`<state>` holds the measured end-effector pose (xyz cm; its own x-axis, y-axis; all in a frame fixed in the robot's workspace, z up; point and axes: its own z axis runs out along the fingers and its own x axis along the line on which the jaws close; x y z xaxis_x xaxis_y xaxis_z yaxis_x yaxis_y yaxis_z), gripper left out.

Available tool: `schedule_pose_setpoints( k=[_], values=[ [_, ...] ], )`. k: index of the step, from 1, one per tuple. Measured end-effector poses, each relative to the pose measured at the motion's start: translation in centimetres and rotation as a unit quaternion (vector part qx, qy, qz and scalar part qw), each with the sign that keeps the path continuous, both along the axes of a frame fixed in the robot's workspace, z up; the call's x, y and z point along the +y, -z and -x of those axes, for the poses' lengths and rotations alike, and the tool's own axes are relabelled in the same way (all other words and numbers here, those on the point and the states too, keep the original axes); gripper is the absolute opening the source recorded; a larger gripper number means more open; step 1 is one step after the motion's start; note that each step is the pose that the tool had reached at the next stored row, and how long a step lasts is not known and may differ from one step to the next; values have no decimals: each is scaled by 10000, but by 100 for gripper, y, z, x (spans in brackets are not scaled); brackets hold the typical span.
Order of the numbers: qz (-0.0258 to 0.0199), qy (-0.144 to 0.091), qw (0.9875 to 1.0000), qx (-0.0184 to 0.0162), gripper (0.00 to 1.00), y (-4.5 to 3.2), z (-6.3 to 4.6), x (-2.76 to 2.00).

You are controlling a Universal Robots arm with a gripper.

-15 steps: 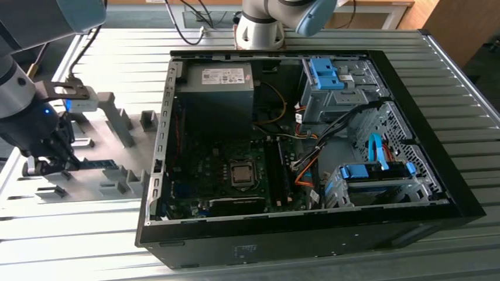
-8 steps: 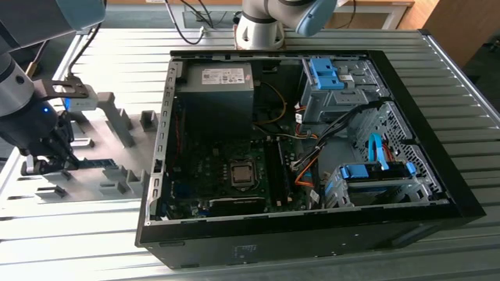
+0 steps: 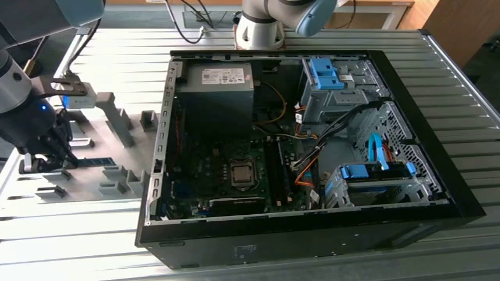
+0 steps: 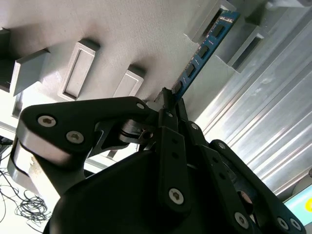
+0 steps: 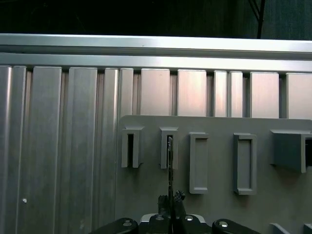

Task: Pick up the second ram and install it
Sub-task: 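Pick up the second ram and move it above second insertion slot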

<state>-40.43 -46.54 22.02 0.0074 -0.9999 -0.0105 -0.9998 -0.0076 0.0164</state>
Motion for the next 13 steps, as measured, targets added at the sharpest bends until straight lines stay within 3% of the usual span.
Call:
schedule_pose_setpoints(
  k=[13],
  values=[
    [24,0,10000,0,14,-107,0,4]
  ],
)
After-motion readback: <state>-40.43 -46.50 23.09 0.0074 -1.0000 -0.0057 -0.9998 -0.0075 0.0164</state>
